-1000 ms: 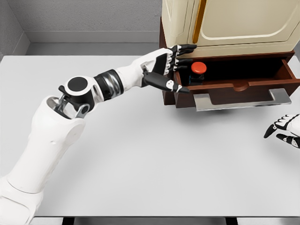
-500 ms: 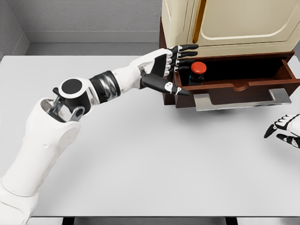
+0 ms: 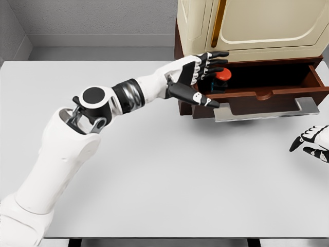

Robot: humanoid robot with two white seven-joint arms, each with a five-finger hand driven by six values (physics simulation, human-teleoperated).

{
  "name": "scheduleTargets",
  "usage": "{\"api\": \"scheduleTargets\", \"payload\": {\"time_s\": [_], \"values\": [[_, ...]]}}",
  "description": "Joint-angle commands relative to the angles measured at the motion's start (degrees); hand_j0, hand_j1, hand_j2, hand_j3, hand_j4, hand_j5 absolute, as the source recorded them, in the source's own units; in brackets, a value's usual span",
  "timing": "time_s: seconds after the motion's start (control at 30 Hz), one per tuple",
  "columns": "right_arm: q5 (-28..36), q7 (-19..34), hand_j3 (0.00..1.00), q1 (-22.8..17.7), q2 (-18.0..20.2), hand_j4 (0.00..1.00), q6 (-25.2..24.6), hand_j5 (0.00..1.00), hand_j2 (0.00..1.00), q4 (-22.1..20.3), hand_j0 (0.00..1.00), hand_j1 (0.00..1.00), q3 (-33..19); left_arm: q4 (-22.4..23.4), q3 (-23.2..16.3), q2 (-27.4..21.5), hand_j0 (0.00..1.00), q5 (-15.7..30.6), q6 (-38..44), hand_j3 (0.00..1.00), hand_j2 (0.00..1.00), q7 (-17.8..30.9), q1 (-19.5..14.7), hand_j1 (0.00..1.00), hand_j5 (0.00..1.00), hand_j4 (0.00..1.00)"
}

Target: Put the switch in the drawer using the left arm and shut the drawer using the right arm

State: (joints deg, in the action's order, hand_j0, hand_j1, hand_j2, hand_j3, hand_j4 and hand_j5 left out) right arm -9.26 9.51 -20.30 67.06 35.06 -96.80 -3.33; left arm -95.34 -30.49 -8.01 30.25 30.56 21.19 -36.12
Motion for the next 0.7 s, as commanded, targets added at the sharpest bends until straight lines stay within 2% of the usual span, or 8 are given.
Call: {"api": "scheduleTargets", "payload": {"time_s": [0.0,0.27,0.4,0.5,0.6,0.67], "values": [[0.4,0.0,0.5,0.0,0.1,0.5,-0.1,0.5,0.5,0.1,0.5,0.5,0.0,0.2,-0.9,1.5,1.0,-2.4,0.1,1.0,1.0,0.0,0.0,1.0,1.0,1.0],[0.3,0.0,0.5,0.0,0.2,0.5,-0.1,0.5,0.5,0.3,0.5,0.5,0.0,2.4,-3.7,8.0,1.0,-7.7,0.1,1.0,1.0,0.0,-3.0,1.0,1.0,1.0],[0.4,0.0,0.5,0.0,0.2,0.5,-0.1,0.5,0.5,0.6,0.5,0.5,0.0,2.4,-4.3,8.0,1.0,-8.5,0.1,1.0,1.0,0.0,-3.5,1.0,1.0,1.0],[0.4,0.0,0.5,0.0,0.2,0.5,-0.1,0.5,0.5,0.6,0.5,0.5,0.0,-0.5,-3.4,7.9,1.0,-7.5,0.1,1.0,1.0,0.1,-2.9,1.0,1.0,1.0],[0.4,0.0,0.5,0.0,0.2,0.5,-0.1,0.5,0.5,0.6,0.5,0.5,0.0,-4.5,-2.7,-1.3,1.0,-1.6,0.1,1.0,1.0,0.2,-2.5,1.0,1.0,1.0],[0.4,0.0,0.5,0.0,0.2,0.5,-0.1,0.5,0.5,0.6,0.5,0.5,0.0,-5.9,-0.4,-3.2,1.0,-0.2,0.1,1.0,1.0,0.3,-1.0,1.0,1.0,1.0]]}}
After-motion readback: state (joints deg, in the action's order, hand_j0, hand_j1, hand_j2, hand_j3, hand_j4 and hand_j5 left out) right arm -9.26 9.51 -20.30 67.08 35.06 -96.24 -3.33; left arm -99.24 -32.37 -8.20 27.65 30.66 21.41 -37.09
